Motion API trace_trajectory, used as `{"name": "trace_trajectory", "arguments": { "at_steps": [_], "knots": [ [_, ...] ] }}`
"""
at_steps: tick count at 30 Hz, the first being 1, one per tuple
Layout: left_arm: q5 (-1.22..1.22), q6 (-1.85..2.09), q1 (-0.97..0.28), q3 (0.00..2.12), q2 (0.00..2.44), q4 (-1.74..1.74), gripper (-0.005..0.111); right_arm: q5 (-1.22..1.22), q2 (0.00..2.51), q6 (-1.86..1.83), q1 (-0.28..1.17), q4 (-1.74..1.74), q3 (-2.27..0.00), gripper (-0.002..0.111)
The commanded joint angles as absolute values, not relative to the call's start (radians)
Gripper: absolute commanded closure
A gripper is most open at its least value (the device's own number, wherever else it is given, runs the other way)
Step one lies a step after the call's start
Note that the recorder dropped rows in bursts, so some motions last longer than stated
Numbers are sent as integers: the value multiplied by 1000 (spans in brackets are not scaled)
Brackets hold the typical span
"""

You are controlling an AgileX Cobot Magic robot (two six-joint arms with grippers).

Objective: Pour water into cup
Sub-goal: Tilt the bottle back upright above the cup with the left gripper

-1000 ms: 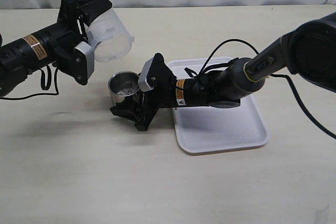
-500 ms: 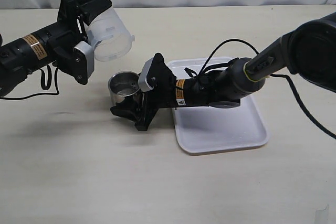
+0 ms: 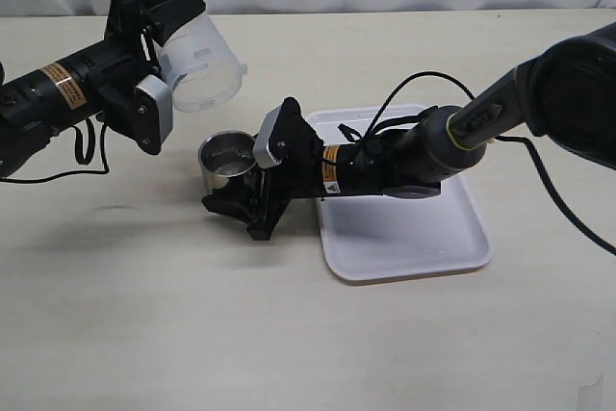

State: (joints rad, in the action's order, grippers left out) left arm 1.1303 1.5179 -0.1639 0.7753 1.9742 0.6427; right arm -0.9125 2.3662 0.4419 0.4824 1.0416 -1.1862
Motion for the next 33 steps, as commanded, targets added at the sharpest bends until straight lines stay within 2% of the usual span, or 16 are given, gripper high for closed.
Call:
{"name": "trace_trajectory", "arguments": {
  "at_steps": [1,33],
  "knots": [
    [1157,1515,-166,782,1968,634,107,-887,2364,437,477,1059,-1186,104],
    [1185,1515,-166,782,1968,680,107,-889,2364,437,477,1059,-1186,104]
  ]
}}
